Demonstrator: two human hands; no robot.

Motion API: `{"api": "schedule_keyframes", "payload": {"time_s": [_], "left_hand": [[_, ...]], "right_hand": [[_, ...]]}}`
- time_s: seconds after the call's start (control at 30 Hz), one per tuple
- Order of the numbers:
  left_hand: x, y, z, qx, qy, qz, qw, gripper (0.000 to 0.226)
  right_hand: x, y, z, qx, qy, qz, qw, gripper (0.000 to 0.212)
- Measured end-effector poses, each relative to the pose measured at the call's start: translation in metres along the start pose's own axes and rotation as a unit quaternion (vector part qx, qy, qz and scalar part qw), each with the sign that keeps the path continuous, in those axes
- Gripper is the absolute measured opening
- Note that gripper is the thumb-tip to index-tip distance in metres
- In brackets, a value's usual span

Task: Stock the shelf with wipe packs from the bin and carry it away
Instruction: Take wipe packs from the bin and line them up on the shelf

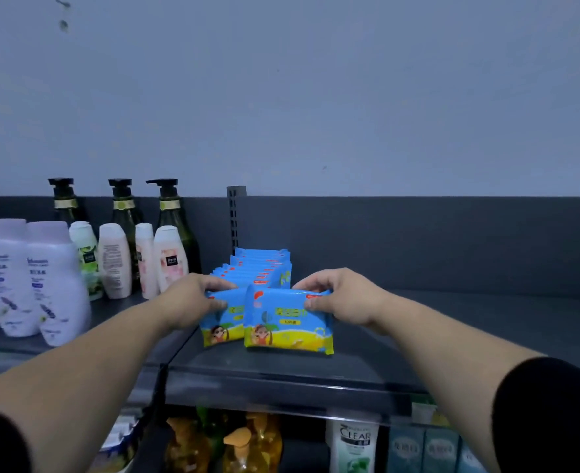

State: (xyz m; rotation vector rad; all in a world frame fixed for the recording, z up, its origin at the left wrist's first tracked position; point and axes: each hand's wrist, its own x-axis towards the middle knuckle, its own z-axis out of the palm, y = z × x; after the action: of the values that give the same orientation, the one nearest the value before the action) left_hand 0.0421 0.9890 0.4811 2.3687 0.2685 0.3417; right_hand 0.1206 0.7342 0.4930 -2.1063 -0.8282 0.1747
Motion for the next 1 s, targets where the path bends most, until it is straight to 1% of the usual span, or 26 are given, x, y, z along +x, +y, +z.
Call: {"api": "schedule_keyframes", "payload": {"time_s": [0.1,0.2,0.3,0.33,0.4,0.43,0.47,0.53,0.6,0.73,0.8,0.87,0.93,1.0], "left_hand": [[0.014,-0.012,-0.004,0.013,0.015,0.01,1.0,0.028],[0.028,-0.024,-0.005,0.028,0.056,0.02,0.998,0.034],[0.038,-0.027,-0.003,-0.012,0.07,0.025,0.997,0.044],[0.04,-0.027,-0.003,-0.021,0.061,0.022,0.998,0.05],[0.042,-0.027,-0.002,-0.024,0.016,0.016,0.999,0.059],[0.042,-0.028,-0.001,-0.023,-0.009,0.017,1.0,0.061],[0.043,-0.029,-0.001,-0.017,-0.029,0.021,0.999,0.064],[0.045,-0.032,-0.002,0.003,-0.052,0.035,0.998,0.073],[0.046,-0.036,-0.003,0.023,-0.066,0.051,0.996,0.079],[0.045,-0.037,-0.001,0.03,-0.104,0.072,0.992,0.083],[0.046,-0.036,0.001,0.022,-0.08,0.084,0.993,0.081],[0.047,-0.034,0.004,0.025,-0.046,0.1,0.994,0.078],[0.049,-0.03,0.008,0.055,-0.019,0.122,0.991,0.079],[0.045,-0.02,0.013,0.105,0.002,0.143,0.984,0.079]], "right_hand": [[0.021,-0.003,0.018,0.003,0.002,0.009,1.0,0.02],[0.042,-0.004,0.041,-0.021,0.026,0.028,0.999,0.021],[0.058,-0.005,0.056,-0.035,0.065,0.051,0.996,0.024],[0.062,-0.006,0.059,-0.038,0.079,0.059,0.994,0.031],[0.068,-0.009,0.065,-0.034,0.101,0.081,0.991,0.053],[0.069,-0.011,0.068,-0.028,0.104,0.094,0.99,0.063],[0.07,-0.013,0.07,-0.021,0.102,0.103,0.989,0.068],[0.071,-0.014,0.073,-0.02,0.097,0.113,0.989,0.069],[0.07,-0.014,0.075,-0.024,0.11,0.122,0.986,0.064],[0.062,-0.013,0.076,0.004,0.135,0.147,0.98,0.058],[0.055,-0.014,0.076,0.003,0.141,0.149,0.979,0.06],[0.047,-0.016,0.075,-0.028,0.16,0.152,0.975,0.066],[0.038,-0.016,0.071,-0.05,0.189,0.158,0.968,0.07],[0.025,-0.016,0.065,-0.105,0.211,0.16,0.959,0.068]]}}
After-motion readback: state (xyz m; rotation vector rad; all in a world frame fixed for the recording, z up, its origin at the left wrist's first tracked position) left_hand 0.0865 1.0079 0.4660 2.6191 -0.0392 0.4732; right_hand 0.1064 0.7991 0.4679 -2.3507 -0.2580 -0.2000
